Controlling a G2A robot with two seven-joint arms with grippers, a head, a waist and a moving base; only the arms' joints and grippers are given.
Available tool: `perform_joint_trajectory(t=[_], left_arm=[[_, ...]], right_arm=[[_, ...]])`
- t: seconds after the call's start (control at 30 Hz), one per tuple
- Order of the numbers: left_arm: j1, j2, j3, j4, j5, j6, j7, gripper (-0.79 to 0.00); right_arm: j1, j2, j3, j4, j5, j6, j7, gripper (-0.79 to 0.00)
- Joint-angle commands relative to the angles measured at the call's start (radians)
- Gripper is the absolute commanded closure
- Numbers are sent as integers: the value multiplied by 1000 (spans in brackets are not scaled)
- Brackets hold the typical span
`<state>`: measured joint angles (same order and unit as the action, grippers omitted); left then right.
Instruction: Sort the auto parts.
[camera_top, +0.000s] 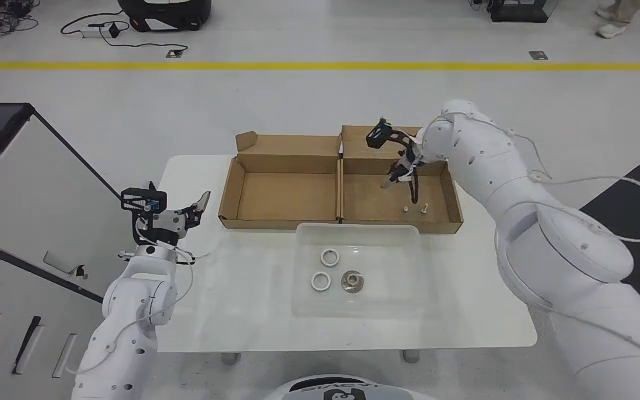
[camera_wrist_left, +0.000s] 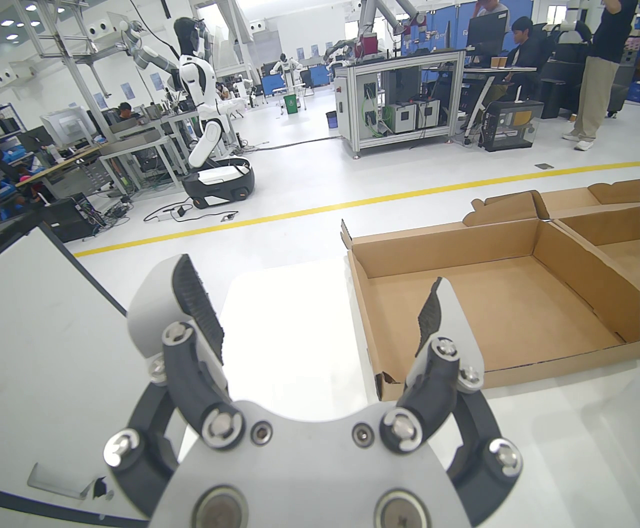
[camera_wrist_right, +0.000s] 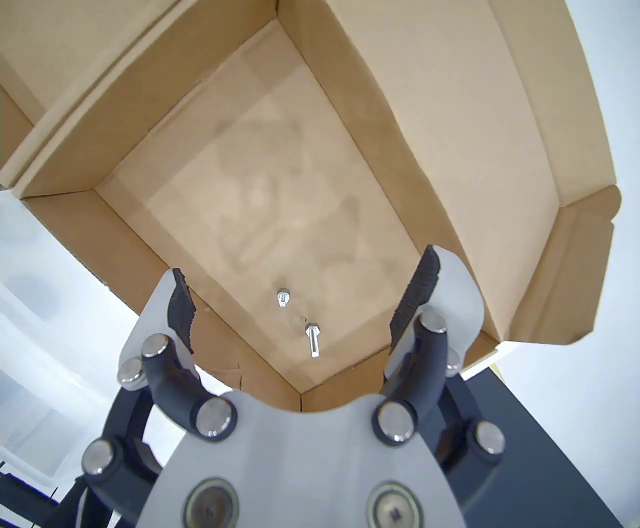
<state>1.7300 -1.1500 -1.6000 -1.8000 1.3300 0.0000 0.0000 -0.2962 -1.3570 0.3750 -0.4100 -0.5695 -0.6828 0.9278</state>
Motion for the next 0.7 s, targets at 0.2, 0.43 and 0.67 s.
perform_joint_trajectory(t=[0.2,0.43,0.67], left_arm=[[0,0,0,0,0,0,0,-785],[0,0,0,0,0,0,0,-785],[0,0,0,0,0,0,0,-785]], right_arm=[[-15,83,85,-165,32,-43,-42,-785],[-107,203,234,-461,105,9,17,-785],[-340,351,515,-837,287,11,100,-785]])
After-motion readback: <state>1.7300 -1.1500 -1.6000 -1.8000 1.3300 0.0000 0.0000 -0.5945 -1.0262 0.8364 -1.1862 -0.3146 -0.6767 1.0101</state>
